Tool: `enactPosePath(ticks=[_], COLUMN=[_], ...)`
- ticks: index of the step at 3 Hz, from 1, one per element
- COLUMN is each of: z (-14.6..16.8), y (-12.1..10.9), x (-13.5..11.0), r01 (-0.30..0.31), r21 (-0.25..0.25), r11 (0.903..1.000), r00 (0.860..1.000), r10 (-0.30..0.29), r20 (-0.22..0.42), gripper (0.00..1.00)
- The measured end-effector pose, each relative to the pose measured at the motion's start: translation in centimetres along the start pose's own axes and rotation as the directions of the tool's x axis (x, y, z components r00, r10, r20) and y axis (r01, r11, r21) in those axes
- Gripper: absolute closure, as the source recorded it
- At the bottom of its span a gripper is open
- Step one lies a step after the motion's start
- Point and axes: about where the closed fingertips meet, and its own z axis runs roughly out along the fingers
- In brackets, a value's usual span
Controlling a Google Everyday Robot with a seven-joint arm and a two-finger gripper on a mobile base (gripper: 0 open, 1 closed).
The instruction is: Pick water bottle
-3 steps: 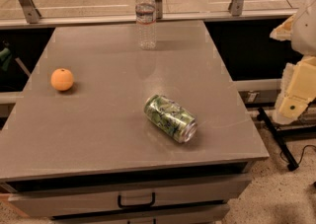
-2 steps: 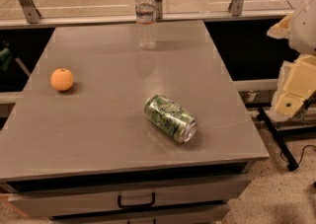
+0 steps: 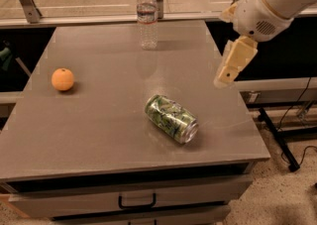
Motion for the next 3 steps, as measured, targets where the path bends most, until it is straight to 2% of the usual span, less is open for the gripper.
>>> enactPosePath(ticks=[1, 3], z=[3.20, 2.89], y=[-5.78, -5.78], x=[-4.15, -4.16], r01=[-0.006, -0.019], r21=[0.110, 0.112], r11=[0.9940, 0.9935], r00=[0.991, 0.988], r10=[-0.008, 0.002], r20=[0.134, 0.152], gripper=[0.00, 0.00])
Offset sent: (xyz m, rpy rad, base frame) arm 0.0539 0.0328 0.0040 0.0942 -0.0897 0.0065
